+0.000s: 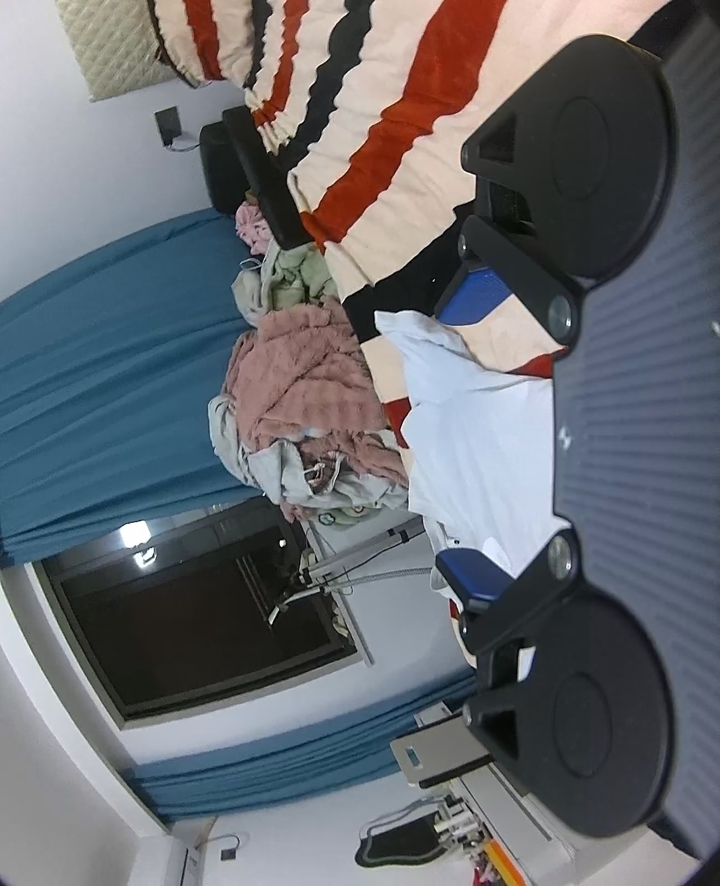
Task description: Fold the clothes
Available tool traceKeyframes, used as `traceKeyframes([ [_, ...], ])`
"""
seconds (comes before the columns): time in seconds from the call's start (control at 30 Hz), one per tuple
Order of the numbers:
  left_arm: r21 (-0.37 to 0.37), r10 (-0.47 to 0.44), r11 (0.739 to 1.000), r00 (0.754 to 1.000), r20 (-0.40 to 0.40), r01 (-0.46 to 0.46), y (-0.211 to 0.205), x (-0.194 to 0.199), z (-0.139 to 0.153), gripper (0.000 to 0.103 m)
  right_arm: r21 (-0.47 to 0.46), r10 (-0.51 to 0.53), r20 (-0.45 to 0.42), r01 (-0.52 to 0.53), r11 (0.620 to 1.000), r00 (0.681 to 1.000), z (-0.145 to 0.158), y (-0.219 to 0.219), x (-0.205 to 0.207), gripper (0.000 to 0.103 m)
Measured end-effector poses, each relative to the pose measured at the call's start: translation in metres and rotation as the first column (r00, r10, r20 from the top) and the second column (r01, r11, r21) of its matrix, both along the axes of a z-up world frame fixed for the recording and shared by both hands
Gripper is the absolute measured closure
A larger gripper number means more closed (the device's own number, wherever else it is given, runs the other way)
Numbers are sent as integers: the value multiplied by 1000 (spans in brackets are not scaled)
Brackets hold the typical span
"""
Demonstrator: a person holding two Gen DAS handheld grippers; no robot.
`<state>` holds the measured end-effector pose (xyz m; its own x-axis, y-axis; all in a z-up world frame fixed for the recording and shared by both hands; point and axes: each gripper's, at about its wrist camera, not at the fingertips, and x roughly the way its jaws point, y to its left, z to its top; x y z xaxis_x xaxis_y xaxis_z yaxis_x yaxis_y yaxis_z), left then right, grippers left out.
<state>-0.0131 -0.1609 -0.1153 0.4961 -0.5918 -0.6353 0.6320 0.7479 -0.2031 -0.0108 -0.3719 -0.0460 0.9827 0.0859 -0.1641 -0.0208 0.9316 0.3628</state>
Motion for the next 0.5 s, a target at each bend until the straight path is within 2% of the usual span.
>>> traceKeyframes([
  [0.1,17,91,996,991,103,-93,32,4,28,14,-23,-4,-12,4,1000,1000,0,4,2,14],
  [0.23,-3,222,974,953,205,-226,71,12,63,4,-73,15,-13,-16,997,1000,1,15,3,14],
  [0.33,-54,328,944,912,247,-325,96,9,81,1,-105,49,-15,-50,993,999,2,25,4,14],
  [0.5,-138,488,872,823,292,-469,135,5,108,0,-127,79,-20,-81,989,997,2,40,5,14],
])
